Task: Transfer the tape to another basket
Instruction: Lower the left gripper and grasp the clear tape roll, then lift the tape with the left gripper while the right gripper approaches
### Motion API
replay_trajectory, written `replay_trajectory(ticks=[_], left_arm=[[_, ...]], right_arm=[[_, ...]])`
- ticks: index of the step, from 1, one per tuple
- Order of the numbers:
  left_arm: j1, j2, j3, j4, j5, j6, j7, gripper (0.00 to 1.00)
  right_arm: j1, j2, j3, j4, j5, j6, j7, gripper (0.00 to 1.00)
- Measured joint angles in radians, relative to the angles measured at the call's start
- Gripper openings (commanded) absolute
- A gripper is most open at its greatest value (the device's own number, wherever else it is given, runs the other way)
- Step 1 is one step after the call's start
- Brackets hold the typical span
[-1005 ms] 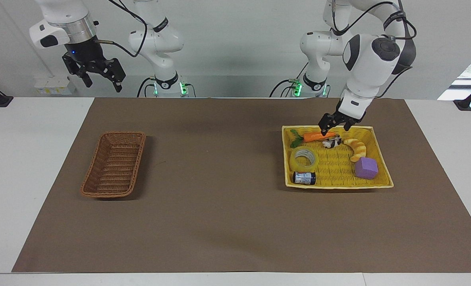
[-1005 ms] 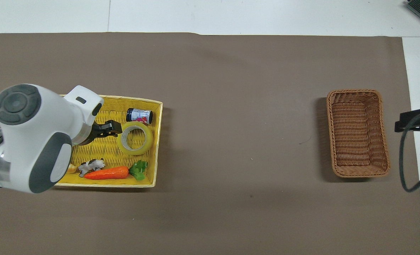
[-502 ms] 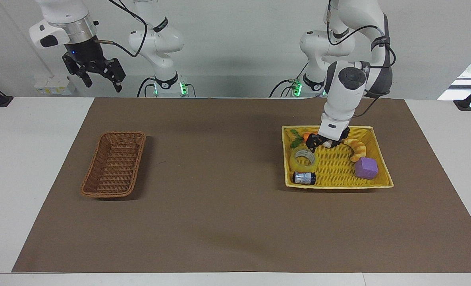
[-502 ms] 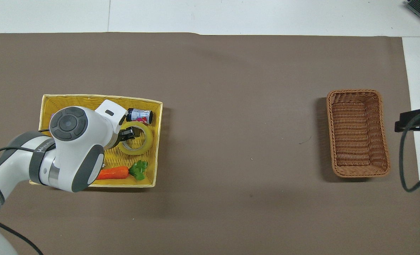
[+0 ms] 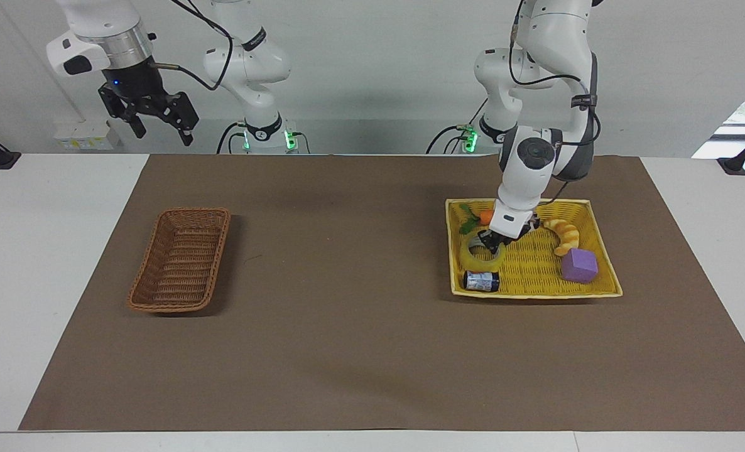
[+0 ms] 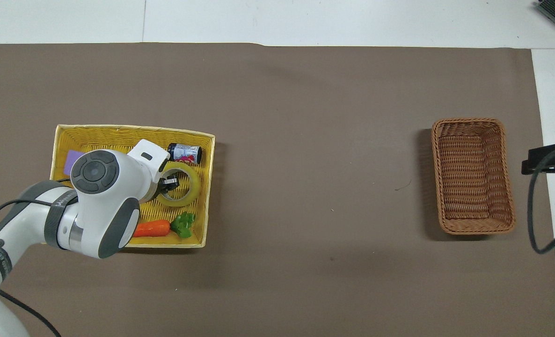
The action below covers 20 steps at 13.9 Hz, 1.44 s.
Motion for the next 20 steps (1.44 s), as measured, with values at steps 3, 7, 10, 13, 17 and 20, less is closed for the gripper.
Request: replay_trajectory(ticks=[3, 7, 10, 13, 17, 20], left_arm=[[0.000, -0.001, 0.002, 0.071, -0.015, -0.100, 0.000, 0.00], [0.025, -0.006, 0.009, 0.233, -0.076, -0.316, 0.064, 0.00], [0.071, -0.014, 0.013, 0.347, -0.159, -0.459, 0.126, 0.00], [0.084, -0.021, 0.013, 0.457, -0.262, -0.579, 0.138, 0.00], [0.082, -0.023, 0.004, 0.518, -0.467, -0.626, 0.153, 0.00], [0.075, -0.022, -0.013, 0.506, -0.647, -0.593, 0.226, 0.00]], right_arm=[[0.000, 0.000, 0.000, 0.000, 0.000, 0.000, 0.000, 1.00], [0.000, 0.000, 0.000, 0.000, 0.000, 0.000, 0.000, 1.00], [0.000, 0.000, 0.000, 0.000, 0.000, 0.000, 0.000, 1.00], [0.000, 0.000, 0.000, 0.000, 0.000, 0.000, 0.000, 1.00], [0.000, 0.000, 0.000, 0.000, 0.000, 0.000, 0.000, 1.00], [-0.001, -0.001, -0.004, 0.000, 0.000, -0.015, 0.000, 1.00]])
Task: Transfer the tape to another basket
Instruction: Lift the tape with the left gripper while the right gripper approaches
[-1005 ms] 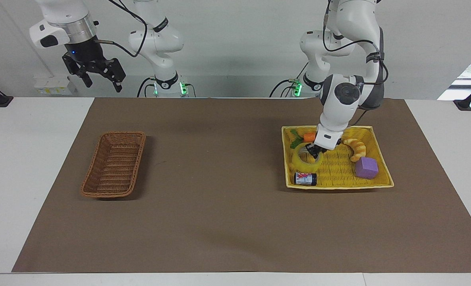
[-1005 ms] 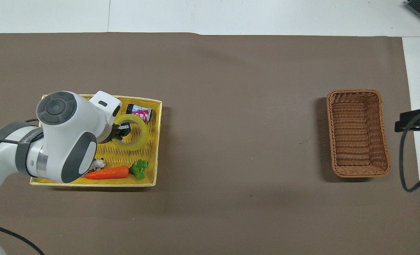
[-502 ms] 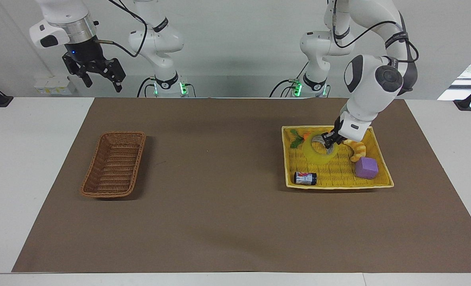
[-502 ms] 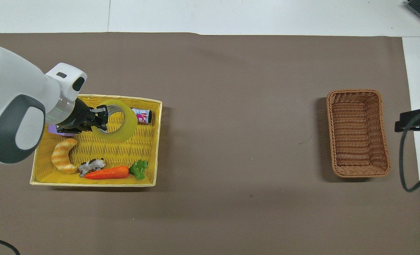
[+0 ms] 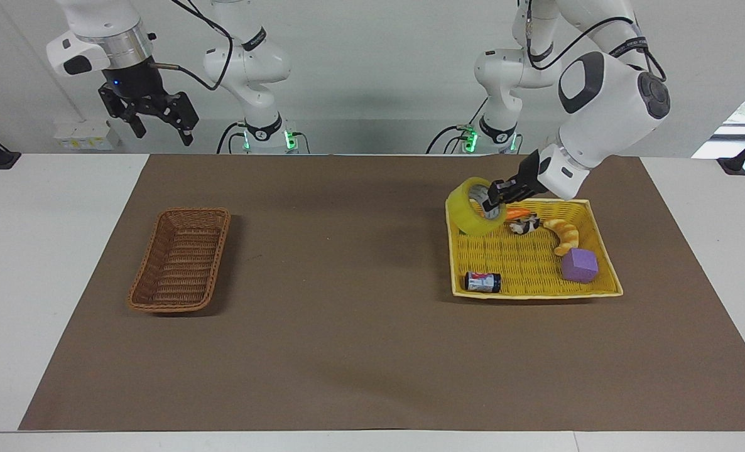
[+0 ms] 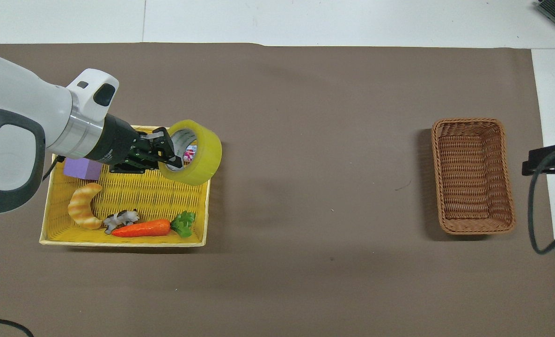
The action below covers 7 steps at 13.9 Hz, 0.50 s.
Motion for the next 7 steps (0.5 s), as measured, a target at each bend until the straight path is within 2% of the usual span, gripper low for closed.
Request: replay_trajectory(ticks=[1, 4, 5, 7], left_arm=[[-0.018, -0.005, -0.014, -0.019, -0.043, 0.060, 0.016, 0.00], [-0.182, -0.067, -0.038, -0.176, -0.124, 0.414, 0.020, 0.00], [-0.224, -0.090, -0.043, -0.220, -0.142, 0.466, 0.019, 0.00], [-0.241, -0.122, -0.041, -0.259, -0.176, 0.484, 0.044, 0.00]], right_arm=[[0.000, -0.003, -0.004, 0.000, 0.000, -0.007, 0.000, 1.00], [0.002, -0.015, 0.003, 0.000, 0.001, -0.009, -0.011, 1.00], [0.003, -0.017, 0.013, 0.000, 0.016, -0.009, -0.012, 1.00], [0.004, -0.017, 0.032, -0.001, 0.075, -0.004, -0.012, 1.00]])
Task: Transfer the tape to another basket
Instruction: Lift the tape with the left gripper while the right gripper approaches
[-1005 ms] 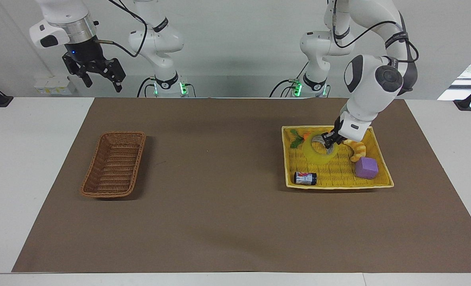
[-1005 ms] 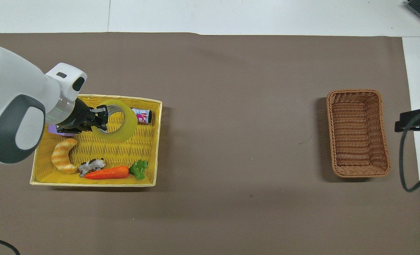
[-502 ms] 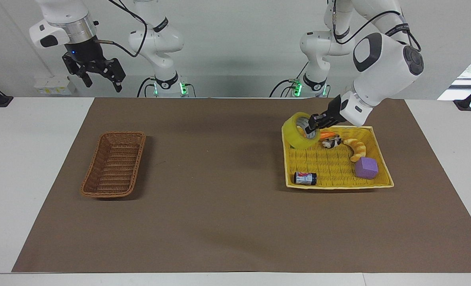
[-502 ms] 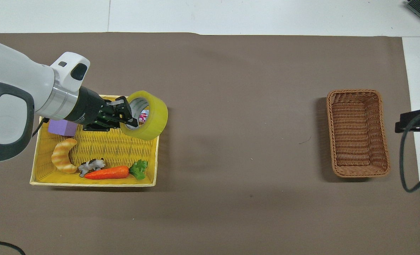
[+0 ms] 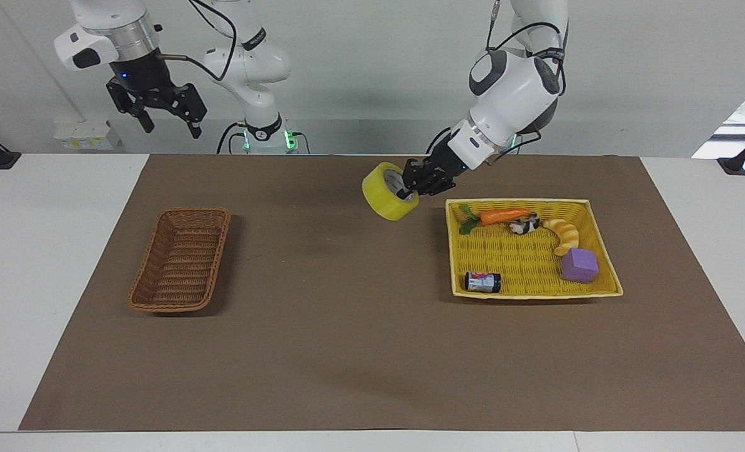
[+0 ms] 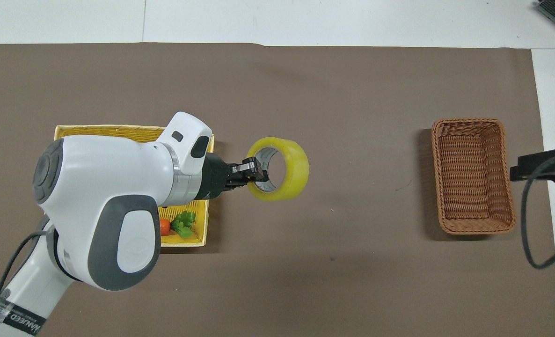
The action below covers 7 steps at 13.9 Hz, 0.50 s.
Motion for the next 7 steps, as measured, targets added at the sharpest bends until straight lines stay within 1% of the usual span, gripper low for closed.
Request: replay_trajectory(ticks=[1, 3, 5, 7], left_arm=[[0.003, -0.009, 0.007, -0.006, -0.017, -0.010, 0.042, 0.00], [0.011, -0.022, 0.018, -0.008, -0.033, -0.087, 0.120, 0.00], [0.017, -0.043, 0.028, -0.009, -0.041, -0.181, 0.206, 0.00], [0.035, -0.064, 0.030, -0.009, -0.044, -0.236, 0.281, 0.00]], right_arm=[[0.001, 0.000, 0.005, -0.005, 0.018, 0.005, 0.000, 1.00], [0.006, 0.002, 0.006, -0.032, 0.084, 0.043, -0.001, 1.00], [0.035, 0.016, 0.007, -0.073, 0.192, 0.130, -0.002, 1.00], [0.093, 0.037, 0.009, -0.100, 0.268, 0.210, -0.002, 1.00]])
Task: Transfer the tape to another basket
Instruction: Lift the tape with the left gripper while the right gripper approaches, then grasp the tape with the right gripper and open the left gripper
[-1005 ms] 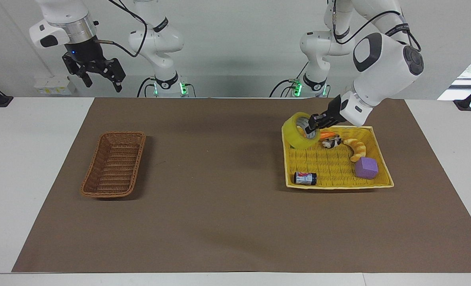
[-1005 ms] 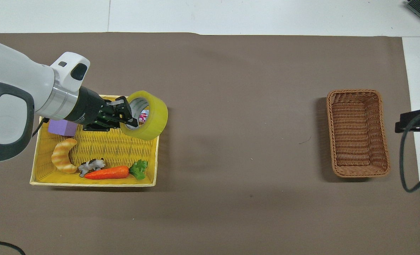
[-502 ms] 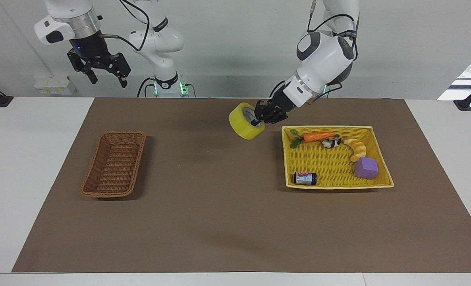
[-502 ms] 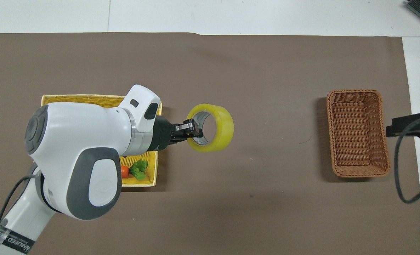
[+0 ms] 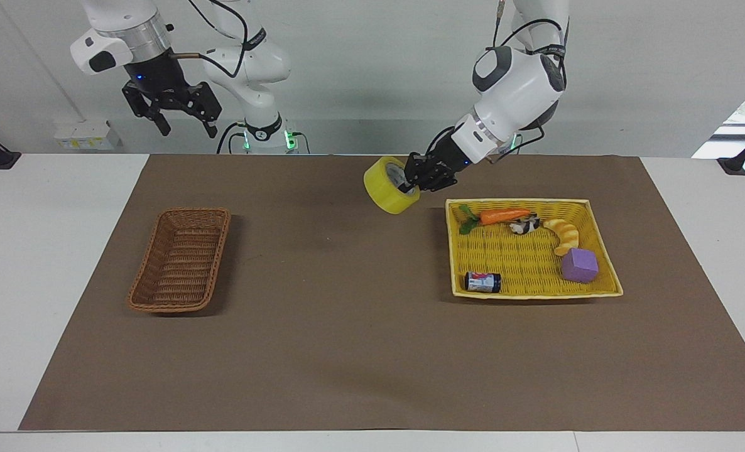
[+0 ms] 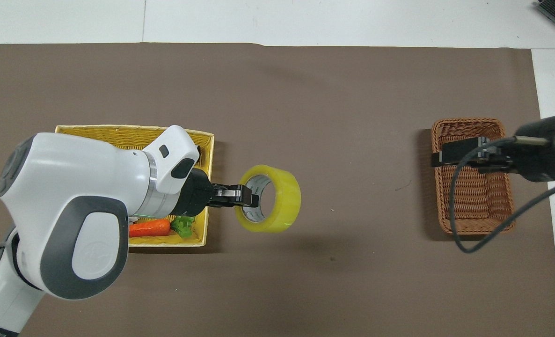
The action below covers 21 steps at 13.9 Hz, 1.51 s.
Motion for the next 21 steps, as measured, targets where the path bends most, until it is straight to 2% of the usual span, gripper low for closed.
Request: replay_trajectory(ticks=[7, 10, 12, 21], left_arm=[[0.004, -0.010, 0.002, -0.002, -0.001, -0.010, 0.031, 0.00], [0.004, -0.010, 0.001, -0.002, -0.001, -0.010, 0.031, 0.00], [0.004, -0.010, 0.001, -0.002, -0.001, -0.010, 0.031, 0.00], [0.003, -0.011, -0.003, -0.005, -0.001, -0.009, 0.031, 0.00]], right_arm=[[0.153, 0.018, 0.001, -0.109, 0.276, 0.178, 0.148, 1.00], [0.224, 0.018, 0.002, -0.167, 0.351, 0.258, 0.223, 1.00], [0.233, 0.017, 0.001, -0.178, 0.394, 0.270, 0.230, 1.00], [0.267, 0.004, 0.019, -0.195, 0.408, 0.295, 0.224, 1.00]])
